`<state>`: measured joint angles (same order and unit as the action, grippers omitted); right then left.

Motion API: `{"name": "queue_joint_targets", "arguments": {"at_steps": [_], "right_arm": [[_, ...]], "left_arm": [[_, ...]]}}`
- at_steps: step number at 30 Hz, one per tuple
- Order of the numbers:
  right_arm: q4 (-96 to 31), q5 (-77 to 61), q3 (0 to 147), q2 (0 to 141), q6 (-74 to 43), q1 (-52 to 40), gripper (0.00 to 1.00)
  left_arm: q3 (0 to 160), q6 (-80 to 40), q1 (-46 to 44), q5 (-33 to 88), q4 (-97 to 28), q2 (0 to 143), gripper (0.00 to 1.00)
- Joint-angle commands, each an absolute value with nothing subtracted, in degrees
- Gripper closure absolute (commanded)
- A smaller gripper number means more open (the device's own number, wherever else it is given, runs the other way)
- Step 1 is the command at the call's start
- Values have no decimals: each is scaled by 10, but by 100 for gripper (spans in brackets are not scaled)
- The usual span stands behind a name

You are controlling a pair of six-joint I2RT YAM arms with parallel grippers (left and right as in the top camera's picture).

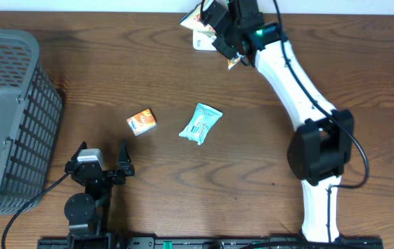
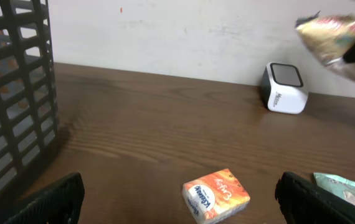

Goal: Scan the item barcode
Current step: 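Hold the snack bag in front of the white scanner, then move the snack bag to the right table edge and release it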

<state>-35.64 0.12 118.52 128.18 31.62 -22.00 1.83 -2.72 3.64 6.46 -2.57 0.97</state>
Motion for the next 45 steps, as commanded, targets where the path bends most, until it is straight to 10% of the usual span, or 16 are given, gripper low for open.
{"name": "queue_joint_targets", "arguments": {"at_steps": [1,13,20,27,41,43,45], "right_arm": [[-288,65,1194,1320,303,-220,99],[-243,76,1287,1391,276,-197,99],[-460,92,1403,1390,174,-147,99],[-650,149,1448,1390,122,7,99],[-495,53,1270,1390,108,285,99],[-477,39,1253,1390,81,300,89],[-468,32,1247,1390,50,309,55]], "left_arm": [[3,-20,35,66,-35,7,2],[3,-20,35,66,-35,7,2],[3,-20,35,66,-35,7,2],[3,-20,35,66,-35,7,2],[3,-20,35,66,-35,7,2],[3,-20,35,66,-35,7,2],[3,-20,35,66,-35,7,2]]}}
